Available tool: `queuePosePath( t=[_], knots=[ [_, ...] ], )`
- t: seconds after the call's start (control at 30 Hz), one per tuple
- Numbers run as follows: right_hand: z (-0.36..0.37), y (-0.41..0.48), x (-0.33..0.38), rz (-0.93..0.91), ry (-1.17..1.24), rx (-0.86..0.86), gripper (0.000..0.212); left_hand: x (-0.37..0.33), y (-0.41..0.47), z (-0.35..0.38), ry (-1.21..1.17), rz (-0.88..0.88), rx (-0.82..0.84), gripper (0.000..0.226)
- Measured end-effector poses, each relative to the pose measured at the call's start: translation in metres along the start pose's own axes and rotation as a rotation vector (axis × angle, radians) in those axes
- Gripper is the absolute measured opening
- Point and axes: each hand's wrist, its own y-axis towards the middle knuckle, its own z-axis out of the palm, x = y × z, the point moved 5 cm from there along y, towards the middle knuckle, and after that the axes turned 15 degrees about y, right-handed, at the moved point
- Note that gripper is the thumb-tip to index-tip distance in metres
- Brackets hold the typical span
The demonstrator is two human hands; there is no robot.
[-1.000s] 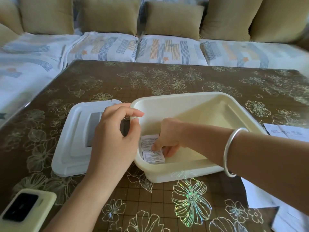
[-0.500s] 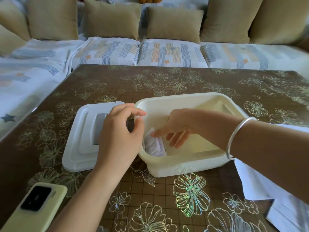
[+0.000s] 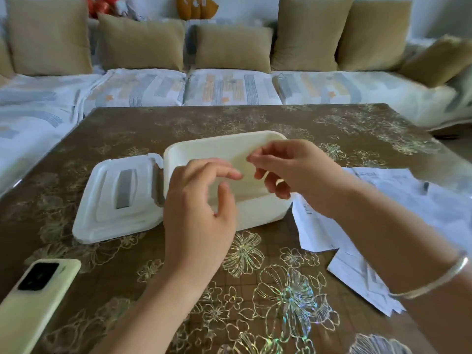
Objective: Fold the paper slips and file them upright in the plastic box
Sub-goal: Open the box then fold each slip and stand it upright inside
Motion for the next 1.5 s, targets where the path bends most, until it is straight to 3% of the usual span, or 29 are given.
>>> queuePosePath(
  t=[0.17, 0.33, 0.43, 0.53, 0.73, 0.9, 1.03, 1.17, 1.27, 1.37, 1.5],
  knots=[
    [-0.072, -0.075, -0.045, 0.034, 0.019, -0.208, 0.01, -0.042, -0.055, 0.044, -0.139, 0.067, 0.229, 0.021],
    [-0.138, -0.136, -0.112, 0.028, -0.714, -0.501, 0.008, -0.054, -0.107, 0.086, -0.127, 0.056, 0.46, 0.023],
    [-0.136, -0.158, -0.138, -0.013, -0.996, -0.398, 0.039, -0.056, -0.121, 0.096, -0.123, 0.061, 0.506, 0.023],
    [-0.123, -0.17, -0.151, -0.051, -1.048, -0.344, 0.056, -0.061, -0.129, 0.1, -0.119, 0.075, 0.525, 0.023],
    [-0.097, -0.18, -0.149, -0.145, -0.934, -0.322, 0.056, -0.063, -0.131, 0.099, -0.092, 0.087, 0.52, 0.024],
    [-0.055, -0.19, -0.143, -0.23, -0.961, -0.114, 0.064, -0.049, -0.132, 0.091, -0.015, 0.11, 0.548, 0.035],
    [-0.027, -0.186, -0.142, -0.203, -0.729, 0.019, 0.065, -0.028, -0.137, 0.076, 0.088, 0.184, 0.558, 0.05],
    [-0.021, -0.177, -0.137, -0.163, -0.456, 0.03, 0.056, 0.0, -0.138, 0.059, 0.143, 0.145, 0.553, 0.053],
    [-0.036, -0.166, -0.129, -0.2, -0.675, 0.081, 0.049, 0.009, -0.139, 0.053, 0.146, 0.124, 0.576, 0.048],
    [-0.049, -0.157, -0.133, -0.175, -0.941, 0.199, 0.061, 0.011, -0.139, 0.053, 0.132, 0.121, 0.591, 0.044],
    [-0.052, -0.157, -0.137, -0.25, -0.98, 0.173, 0.051, 0.008, -0.138, 0.052, 0.12, 0.138, 0.576, 0.043]
  ],
)
